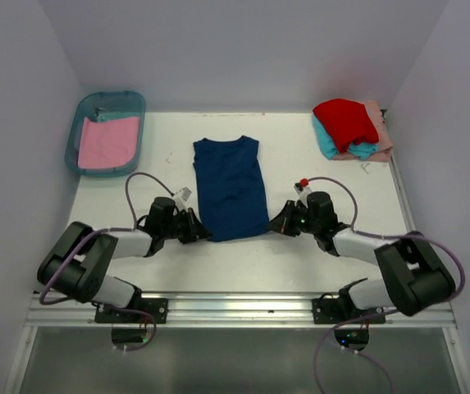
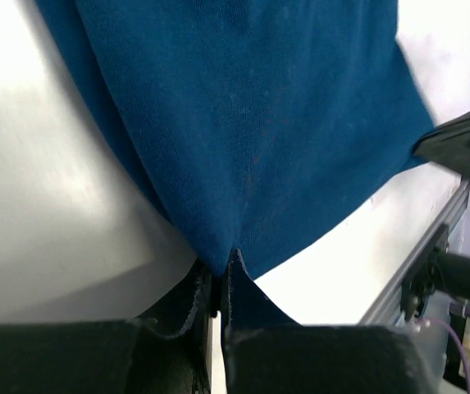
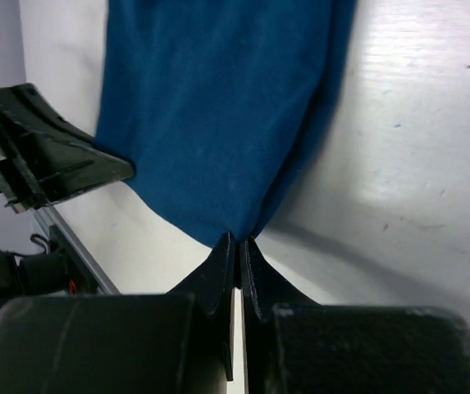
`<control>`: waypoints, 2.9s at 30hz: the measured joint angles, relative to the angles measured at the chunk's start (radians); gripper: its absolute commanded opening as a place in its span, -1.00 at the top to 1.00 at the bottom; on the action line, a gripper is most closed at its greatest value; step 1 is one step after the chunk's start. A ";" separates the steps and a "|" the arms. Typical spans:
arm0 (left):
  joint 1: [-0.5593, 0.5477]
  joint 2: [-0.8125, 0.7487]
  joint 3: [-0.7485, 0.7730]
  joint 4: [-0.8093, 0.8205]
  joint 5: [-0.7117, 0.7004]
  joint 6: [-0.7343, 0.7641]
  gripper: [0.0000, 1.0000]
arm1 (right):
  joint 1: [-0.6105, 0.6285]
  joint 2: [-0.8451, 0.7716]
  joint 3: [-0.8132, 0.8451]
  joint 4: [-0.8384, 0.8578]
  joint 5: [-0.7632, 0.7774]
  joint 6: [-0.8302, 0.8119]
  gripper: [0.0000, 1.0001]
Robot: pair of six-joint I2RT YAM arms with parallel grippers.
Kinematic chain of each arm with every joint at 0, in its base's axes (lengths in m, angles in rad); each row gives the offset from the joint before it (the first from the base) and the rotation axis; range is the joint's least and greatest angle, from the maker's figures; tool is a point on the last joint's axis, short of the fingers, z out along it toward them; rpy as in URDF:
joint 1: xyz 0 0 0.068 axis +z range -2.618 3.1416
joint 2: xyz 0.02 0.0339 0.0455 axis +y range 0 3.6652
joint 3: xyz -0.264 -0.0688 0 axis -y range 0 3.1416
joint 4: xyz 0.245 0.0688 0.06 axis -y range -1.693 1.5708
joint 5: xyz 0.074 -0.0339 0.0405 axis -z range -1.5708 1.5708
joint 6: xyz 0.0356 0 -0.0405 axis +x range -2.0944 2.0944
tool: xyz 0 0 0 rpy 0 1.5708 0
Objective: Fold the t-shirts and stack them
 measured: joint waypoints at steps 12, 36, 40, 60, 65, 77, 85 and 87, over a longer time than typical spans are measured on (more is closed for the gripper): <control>-0.128 -0.665 -0.166 -0.502 0.017 -0.090 1.00 | 0.069 -0.636 -0.037 -0.529 -0.008 -0.090 1.00; -0.130 -0.585 0.182 -0.702 -0.238 0.031 1.00 | 0.076 -0.352 0.238 -0.604 0.135 -0.190 1.00; -0.086 -0.469 0.241 -0.637 -0.258 0.074 1.00 | 0.067 -0.217 0.335 -0.547 0.169 -0.224 1.00; 0.143 0.053 0.458 -0.320 -0.150 0.139 1.00 | 0.006 0.279 0.722 -0.423 0.216 -0.270 1.00; 0.166 0.240 0.587 -0.261 -0.114 0.140 0.79 | -0.018 0.439 0.849 -0.407 0.252 -0.249 1.00; 0.266 0.445 0.837 -0.099 -0.049 0.123 -1.00 | -0.030 0.678 1.158 -0.391 0.484 -0.240 -0.98; 0.265 0.218 0.763 -0.099 -0.053 0.127 -1.00 | -0.030 0.509 0.920 -0.311 0.424 -0.262 -0.98; 0.265 0.195 0.732 -0.132 -0.061 0.133 -1.00 | -0.031 0.489 0.912 -0.294 0.343 -0.259 -0.56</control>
